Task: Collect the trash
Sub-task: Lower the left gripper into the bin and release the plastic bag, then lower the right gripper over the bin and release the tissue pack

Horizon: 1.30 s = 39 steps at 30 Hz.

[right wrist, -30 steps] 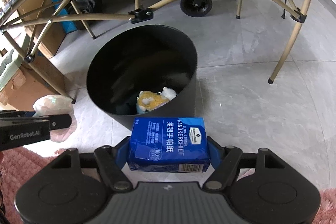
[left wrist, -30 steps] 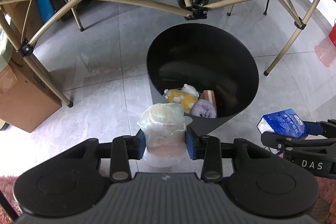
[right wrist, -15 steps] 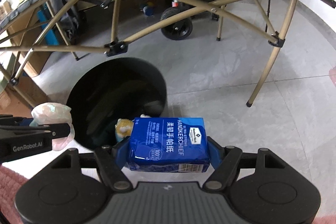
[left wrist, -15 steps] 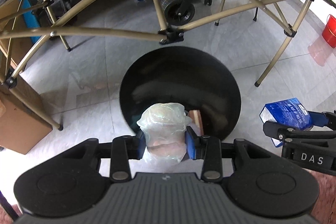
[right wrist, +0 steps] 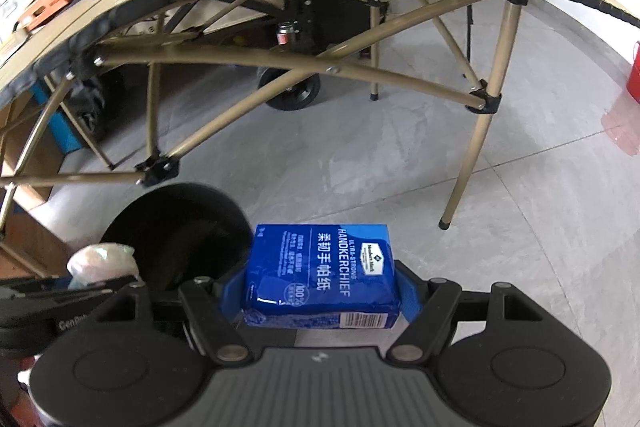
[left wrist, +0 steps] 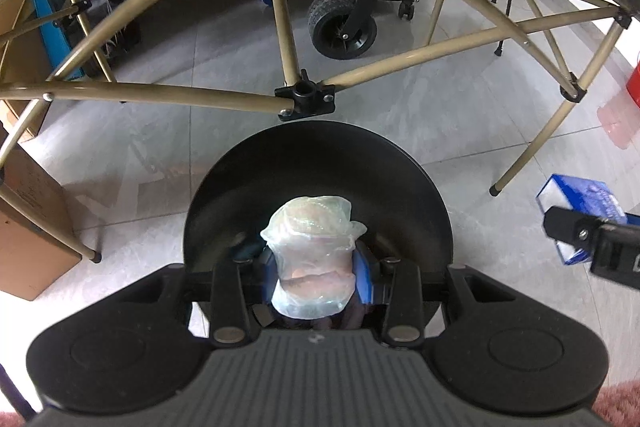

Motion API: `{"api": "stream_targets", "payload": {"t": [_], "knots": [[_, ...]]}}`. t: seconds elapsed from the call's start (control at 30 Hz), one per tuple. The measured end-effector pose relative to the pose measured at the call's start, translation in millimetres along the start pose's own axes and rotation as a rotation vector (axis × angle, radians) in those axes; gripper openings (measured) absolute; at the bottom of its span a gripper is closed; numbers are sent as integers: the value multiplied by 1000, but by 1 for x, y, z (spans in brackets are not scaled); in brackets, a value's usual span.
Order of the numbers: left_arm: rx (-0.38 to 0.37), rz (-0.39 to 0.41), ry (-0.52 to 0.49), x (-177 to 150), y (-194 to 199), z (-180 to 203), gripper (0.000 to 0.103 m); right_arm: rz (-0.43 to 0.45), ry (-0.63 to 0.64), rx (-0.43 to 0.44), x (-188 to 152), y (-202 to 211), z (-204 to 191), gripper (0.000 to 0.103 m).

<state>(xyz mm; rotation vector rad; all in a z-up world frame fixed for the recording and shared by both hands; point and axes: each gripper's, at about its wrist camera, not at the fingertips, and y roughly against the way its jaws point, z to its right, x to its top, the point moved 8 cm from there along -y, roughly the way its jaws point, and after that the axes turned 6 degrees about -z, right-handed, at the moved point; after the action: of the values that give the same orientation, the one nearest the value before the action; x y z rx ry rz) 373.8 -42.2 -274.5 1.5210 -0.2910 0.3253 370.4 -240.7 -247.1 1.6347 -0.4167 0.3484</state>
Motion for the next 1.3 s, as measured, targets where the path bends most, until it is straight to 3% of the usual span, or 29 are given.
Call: {"api": "stream_targets", "payload": {"t": [0.57, 0.67, 0.7, 0.73, 0.8, 0.87, 1.3], "knots": [[17, -67, 24, 0, -33, 4, 41, -38, -19, -2, -1, -14, 2, 72], [23, -75, 29, 0, -33, 4, 62, -40, -17, -1, -2, -14, 2, 72], [24, -80, 37, -1, -32, 3, 82, -40, -17, -1, -2, -14, 2, 72], [23, -79, 48, -1, -31, 2, 92, -40, -18, -2, -2, -14, 2, 72], [28, -59, 54, 2, -27, 0, 93, -41, -20, -3, -2, -14, 4, 72], [38, -47, 59, 4, -25, -2, 101, -42, -18, -4, -2, -14, 4, 72], [29, -40, 65, 5, -18, -3, 103, -37, -9, -9, -2, -14, 2, 72]]}}
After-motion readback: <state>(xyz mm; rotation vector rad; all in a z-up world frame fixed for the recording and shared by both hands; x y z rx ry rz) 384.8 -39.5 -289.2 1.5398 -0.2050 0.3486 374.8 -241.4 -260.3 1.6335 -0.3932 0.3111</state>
